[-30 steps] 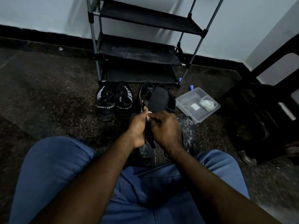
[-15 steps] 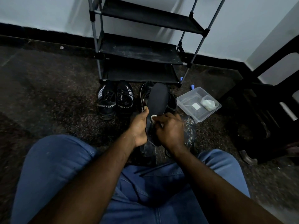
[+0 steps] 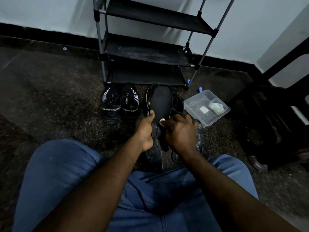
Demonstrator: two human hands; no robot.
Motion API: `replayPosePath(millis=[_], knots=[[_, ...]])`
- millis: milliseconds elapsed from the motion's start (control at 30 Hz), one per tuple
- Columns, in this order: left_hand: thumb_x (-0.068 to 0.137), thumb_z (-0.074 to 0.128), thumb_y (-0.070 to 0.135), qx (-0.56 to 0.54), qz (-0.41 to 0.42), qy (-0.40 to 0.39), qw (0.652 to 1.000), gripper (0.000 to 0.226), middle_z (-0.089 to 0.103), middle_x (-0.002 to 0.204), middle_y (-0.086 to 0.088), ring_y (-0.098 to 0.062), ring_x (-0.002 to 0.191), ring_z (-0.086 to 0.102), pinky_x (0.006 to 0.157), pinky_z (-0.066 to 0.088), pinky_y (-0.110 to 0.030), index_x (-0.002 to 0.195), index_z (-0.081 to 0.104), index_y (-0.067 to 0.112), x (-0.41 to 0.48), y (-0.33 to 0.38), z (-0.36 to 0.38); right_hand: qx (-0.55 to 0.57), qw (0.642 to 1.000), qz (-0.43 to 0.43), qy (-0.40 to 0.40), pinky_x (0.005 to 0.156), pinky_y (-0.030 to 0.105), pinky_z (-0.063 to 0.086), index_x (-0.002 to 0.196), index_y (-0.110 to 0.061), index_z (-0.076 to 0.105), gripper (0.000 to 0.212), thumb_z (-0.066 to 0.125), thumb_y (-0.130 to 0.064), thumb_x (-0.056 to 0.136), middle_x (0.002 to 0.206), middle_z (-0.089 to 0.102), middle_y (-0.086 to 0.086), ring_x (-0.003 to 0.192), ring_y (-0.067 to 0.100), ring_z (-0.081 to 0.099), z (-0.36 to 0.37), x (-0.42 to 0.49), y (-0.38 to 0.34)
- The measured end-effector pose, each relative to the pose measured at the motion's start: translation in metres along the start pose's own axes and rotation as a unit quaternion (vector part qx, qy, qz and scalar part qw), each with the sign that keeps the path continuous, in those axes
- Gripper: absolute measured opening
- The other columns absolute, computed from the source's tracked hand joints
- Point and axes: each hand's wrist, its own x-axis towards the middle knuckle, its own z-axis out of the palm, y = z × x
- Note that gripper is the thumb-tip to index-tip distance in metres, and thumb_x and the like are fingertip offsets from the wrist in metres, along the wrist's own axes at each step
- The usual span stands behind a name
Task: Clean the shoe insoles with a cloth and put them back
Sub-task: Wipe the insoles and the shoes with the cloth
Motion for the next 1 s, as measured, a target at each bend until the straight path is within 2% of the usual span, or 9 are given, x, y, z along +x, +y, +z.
replayPosePath(millis=[167, 300, 433, 533, 600, 700, 767, 867, 1000], knots=[[0.105, 0.044, 0.054, 0.013, 0.003, -0.004, 1.0, 0.054, 0.072, 0.123, -0.015, -0.033, 0.112, 0.069, 0.107, 0.049, -0.052, 0.13, 0.066, 0.012, -0.002, 0.003, 0.002, 0.001, 0.999, 0.048, -0.002, 0.08, 0.041, 0.036, 0.107, -0.039, 0.077, 0.024, 0.073, -0.03, 0.085, 0.102, 0.069, -0.008, 0.101, 0.028, 0.054, -0.004, 0.005, 0.006], [0.106, 0.038, 0.053, 0.021, -0.021, -0.009, 1.0, 0.054, 0.078, 0.098, -0.011, -0.023, 0.085, 0.074, 0.086, 0.055, -0.038, 0.104, 0.071, 0.011, -0.001, 0.0, 0.002, 0.081, 0.995, 0.055, 0.002, 0.077, 0.044, 0.049, 0.104, -0.033, 0.08, 0.026, 0.068, -0.026, 0.082, 0.096, 0.072, -0.003, 0.093, 0.031, 0.057, 0.005, -0.003, -0.005], [0.106, 0.039, 0.054, 0.029, -0.03, -0.012, 0.999, 0.054, 0.077, 0.095, -0.009, -0.02, 0.085, 0.072, 0.077, 0.054, -0.032, 0.097, 0.071, 0.012, 0.002, -0.007, -0.001, 0.168, 0.984, 0.065, -0.011, 0.08, 0.041, 0.05, 0.102, -0.031, 0.081, 0.035, 0.052, -0.035, 0.083, 0.098, 0.074, -0.002, 0.093, 0.028, 0.056, 0.008, 0.0, -0.024], [0.104, 0.04, 0.056, 0.011, -0.012, -0.006, 1.0, 0.054, 0.075, 0.094, -0.01, -0.02, 0.084, 0.072, 0.075, 0.055, -0.032, 0.095, 0.069, 0.011, 0.005, -0.005, -0.004, 0.216, 0.973, 0.08, -0.028, 0.085, 0.039, 0.05, 0.105, -0.037, 0.079, 0.035, 0.051, -0.042, 0.085, 0.104, 0.074, -0.008, 0.097, 0.024, 0.059, 0.011, 0.007, -0.026], [0.103, 0.043, 0.057, 0.002, 0.002, 0.01, 1.0, 0.052, 0.07, 0.095, -0.01, -0.021, 0.081, 0.07, 0.072, 0.056, -0.03, 0.091, 0.065, 0.012, 0.006, -0.003, -0.004, 0.188, 0.98, 0.045, -0.036, 0.082, 0.04, 0.049, 0.105, -0.04, 0.079, 0.032, 0.052, -0.046, 0.088, 0.101, 0.073, -0.01, 0.094, 0.025, 0.058, 0.009, 0.007, -0.021], [0.104, 0.046, 0.053, -0.007, 0.016, 0.04, 0.999, 0.051, 0.076, 0.105, -0.012, -0.026, 0.089, 0.075, 0.07, 0.06, -0.035, 0.115, 0.07, 0.009, 0.009, -0.004, -0.004, 0.064, 0.998, -0.016, -0.011, 0.075, 0.04, 0.041, 0.103, -0.04, 0.079, 0.02, 0.067, -0.04, 0.087, 0.096, 0.071, -0.011, 0.093, 0.026, 0.055, 0.003, 0.008, -0.007], [0.101, 0.053, 0.052, -0.014, 0.032, 0.052, 0.998, 0.049, 0.072, 0.124, -0.011, -0.032, 0.111, 0.07, 0.086, 0.061, -0.045, 0.131, 0.066, 0.016, 0.013, -0.004, -0.005, 0.017, 1.0, -0.014, -0.012, 0.078, 0.041, 0.04, 0.104, -0.04, 0.078, 0.018, 0.072, -0.038, 0.087, 0.099, 0.071, -0.01, 0.097, 0.027, 0.055, -0.002, 0.013, 0.004], [0.1, 0.056, 0.049, -0.007, 0.039, 0.061, 0.997, 0.045, 0.07, 0.129, -0.008, -0.031, 0.119, 0.067, 0.104, 0.052, -0.052, 0.132, 0.066, 0.018, 0.013, -0.003, -0.005, 0.011, 0.999, 0.018, -0.044, 0.083, 0.044, 0.042, 0.11, -0.039, 0.077, 0.021, 0.069, -0.036, 0.091, 0.108, 0.07, -0.01, 0.105, 0.026, 0.053, -0.008, 0.02, 0.015], [0.101, 0.055, 0.05, -0.006, 0.029, 0.066, 0.997, 0.048, 0.07, 0.129, -0.011, -0.031, 0.116, 0.068, 0.099, 0.056, -0.049, 0.132, 0.065, 0.015, 0.012, -0.005, -0.001, 0.044, 0.997, 0.041, -0.038, 0.081, 0.043, 0.046, 0.106, -0.037, 0.079, 0.02, 0.068, -0.034, 0.089, 0.104, 0.071, -0.007, 0.101, 0.029, 0.056, -0.001, 0.012, 0.011]])
